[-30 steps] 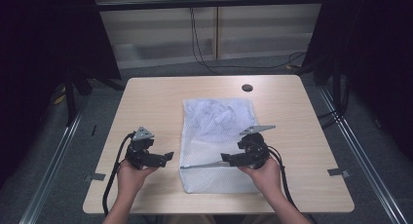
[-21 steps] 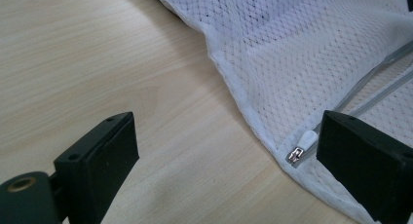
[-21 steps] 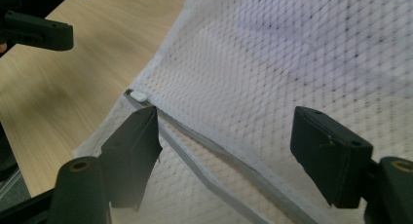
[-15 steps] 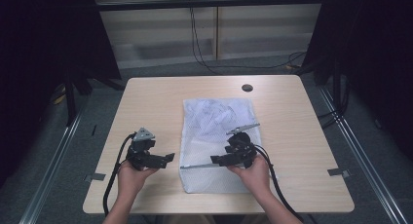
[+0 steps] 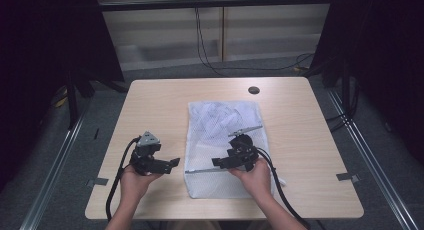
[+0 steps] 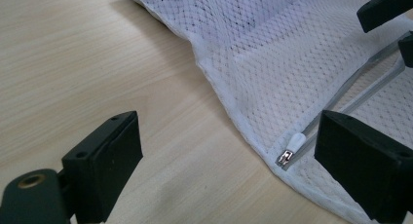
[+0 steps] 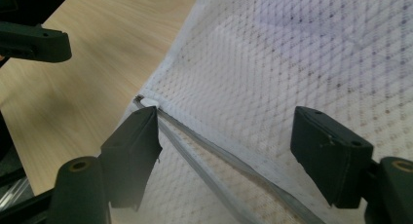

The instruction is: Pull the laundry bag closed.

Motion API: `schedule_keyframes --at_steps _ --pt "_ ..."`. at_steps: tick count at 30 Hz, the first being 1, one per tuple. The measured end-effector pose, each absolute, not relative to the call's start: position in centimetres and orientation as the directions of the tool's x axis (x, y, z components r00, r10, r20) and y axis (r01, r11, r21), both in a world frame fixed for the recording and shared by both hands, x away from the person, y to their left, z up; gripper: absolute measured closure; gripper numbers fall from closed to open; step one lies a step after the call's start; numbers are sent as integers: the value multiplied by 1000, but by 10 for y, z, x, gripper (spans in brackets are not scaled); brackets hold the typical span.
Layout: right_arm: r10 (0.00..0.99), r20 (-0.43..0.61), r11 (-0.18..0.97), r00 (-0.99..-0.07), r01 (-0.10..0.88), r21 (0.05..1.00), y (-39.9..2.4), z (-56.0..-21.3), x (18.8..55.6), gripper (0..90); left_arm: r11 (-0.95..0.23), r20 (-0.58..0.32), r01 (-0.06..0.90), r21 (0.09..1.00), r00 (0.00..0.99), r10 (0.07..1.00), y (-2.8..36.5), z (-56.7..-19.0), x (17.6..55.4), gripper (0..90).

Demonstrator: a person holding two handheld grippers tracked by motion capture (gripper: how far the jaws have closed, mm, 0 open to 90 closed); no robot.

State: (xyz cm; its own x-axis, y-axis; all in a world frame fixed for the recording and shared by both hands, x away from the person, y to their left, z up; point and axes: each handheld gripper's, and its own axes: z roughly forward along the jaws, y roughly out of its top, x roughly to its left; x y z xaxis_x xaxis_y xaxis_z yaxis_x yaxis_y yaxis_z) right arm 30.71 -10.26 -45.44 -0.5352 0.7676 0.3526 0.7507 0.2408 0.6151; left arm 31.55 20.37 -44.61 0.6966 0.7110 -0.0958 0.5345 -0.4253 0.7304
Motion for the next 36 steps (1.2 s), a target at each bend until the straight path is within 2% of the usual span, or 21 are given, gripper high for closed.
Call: schedule_keyframes --at_steps 10,24,36 --pt "748 395 228 -534 765 602 -90 -461 308 336 -427 -102 534 730 702 704 206 -444 315 109" --pt "689 474 232 -549 786 572 -71 -475 311 500 -421 -114 541 728 700 705 206 -444 315 119" --pt "675 510 239 -533 812 533 -58 -479 314 489 -421 -122 553 719 697 706 209 -444 315 120"
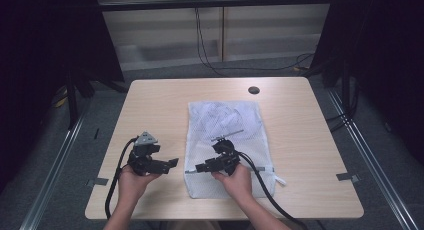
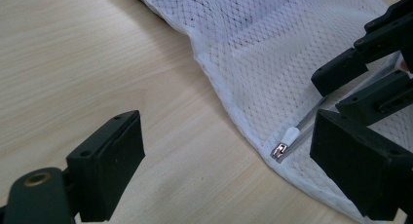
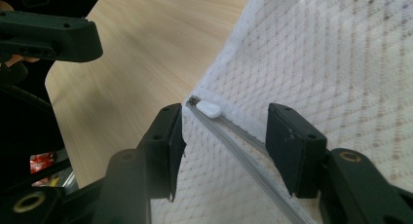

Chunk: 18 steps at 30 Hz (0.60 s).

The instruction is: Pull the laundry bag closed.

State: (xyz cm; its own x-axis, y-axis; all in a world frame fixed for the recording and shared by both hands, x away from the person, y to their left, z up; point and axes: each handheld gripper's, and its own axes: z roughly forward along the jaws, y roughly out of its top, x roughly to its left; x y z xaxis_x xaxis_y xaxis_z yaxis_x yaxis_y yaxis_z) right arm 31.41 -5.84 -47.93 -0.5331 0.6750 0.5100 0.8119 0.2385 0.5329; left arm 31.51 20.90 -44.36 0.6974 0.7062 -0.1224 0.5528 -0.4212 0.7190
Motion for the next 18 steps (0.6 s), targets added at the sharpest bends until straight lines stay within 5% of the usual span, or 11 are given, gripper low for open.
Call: schedule_keyframes --at_steps 18 --pt "670 527 256 -523 829 497 -40 -487 321 618 -418 -123 552 722 696 708 211 -442 315 119"
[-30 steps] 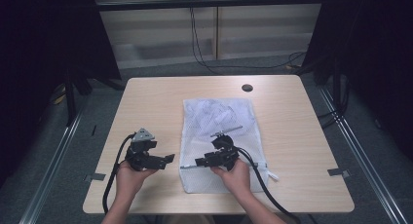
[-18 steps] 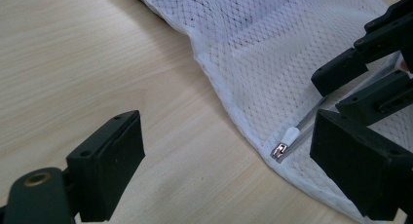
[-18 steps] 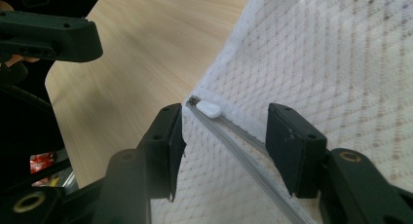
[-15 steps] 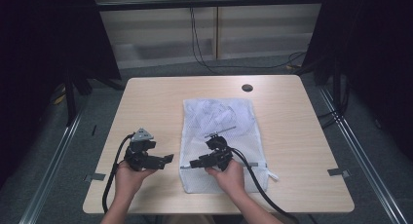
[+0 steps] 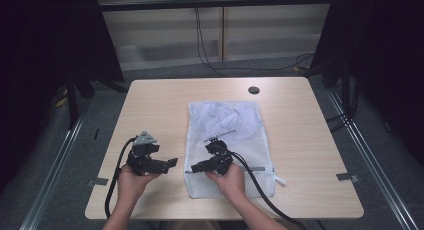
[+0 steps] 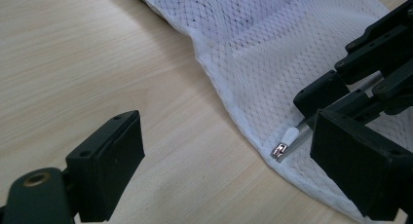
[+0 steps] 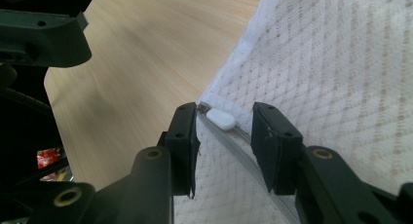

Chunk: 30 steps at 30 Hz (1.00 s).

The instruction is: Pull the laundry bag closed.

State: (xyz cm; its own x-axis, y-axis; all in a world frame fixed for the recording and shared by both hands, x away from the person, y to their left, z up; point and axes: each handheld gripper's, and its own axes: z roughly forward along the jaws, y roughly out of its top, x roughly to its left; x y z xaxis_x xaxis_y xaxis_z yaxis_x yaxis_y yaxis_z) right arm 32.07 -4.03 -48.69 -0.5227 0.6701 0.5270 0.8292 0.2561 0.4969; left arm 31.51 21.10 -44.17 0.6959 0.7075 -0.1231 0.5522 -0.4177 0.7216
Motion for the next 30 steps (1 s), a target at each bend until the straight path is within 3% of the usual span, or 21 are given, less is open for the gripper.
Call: schedule_keyframes --at_steps 30 --pt "650 564 261 -509 847 464 -24 -489 326 744 -388 -135 564 729 674 726 212 -440 315 119"
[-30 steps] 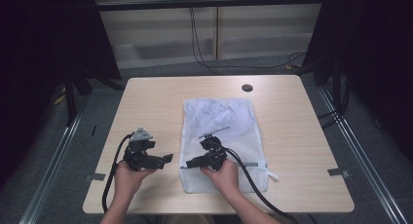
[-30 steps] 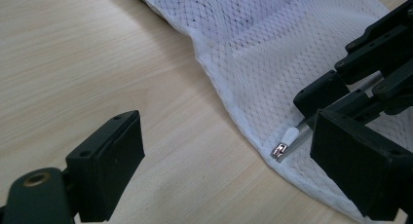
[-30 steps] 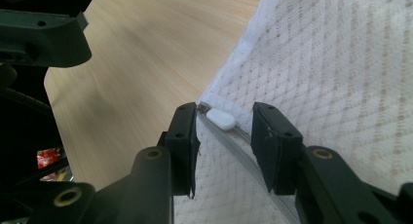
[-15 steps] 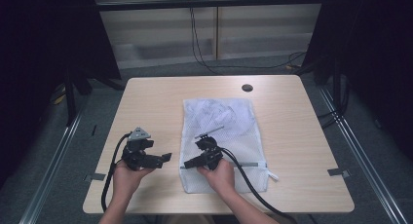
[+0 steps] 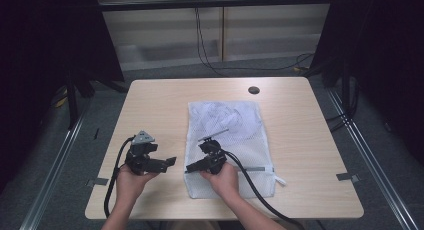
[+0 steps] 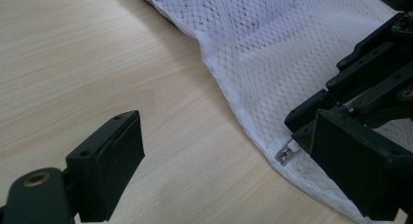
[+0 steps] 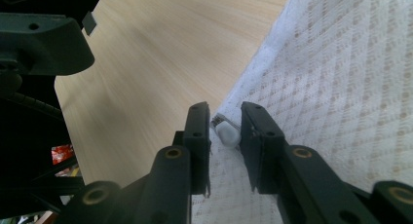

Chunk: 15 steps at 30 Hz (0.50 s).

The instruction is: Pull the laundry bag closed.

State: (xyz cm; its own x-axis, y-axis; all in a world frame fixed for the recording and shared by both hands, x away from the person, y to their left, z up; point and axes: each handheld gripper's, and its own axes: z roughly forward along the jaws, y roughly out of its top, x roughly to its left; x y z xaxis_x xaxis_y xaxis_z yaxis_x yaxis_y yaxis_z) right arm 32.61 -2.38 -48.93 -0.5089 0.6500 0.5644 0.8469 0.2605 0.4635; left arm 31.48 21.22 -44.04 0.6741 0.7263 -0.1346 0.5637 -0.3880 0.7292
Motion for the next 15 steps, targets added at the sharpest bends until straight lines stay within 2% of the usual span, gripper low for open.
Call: schedule_keyframes --at_steps 15 --pt "647 565 267 -512 846 462 -17 -493 329 792 -393 -126 565 726 670 731 213 -441 315 119"
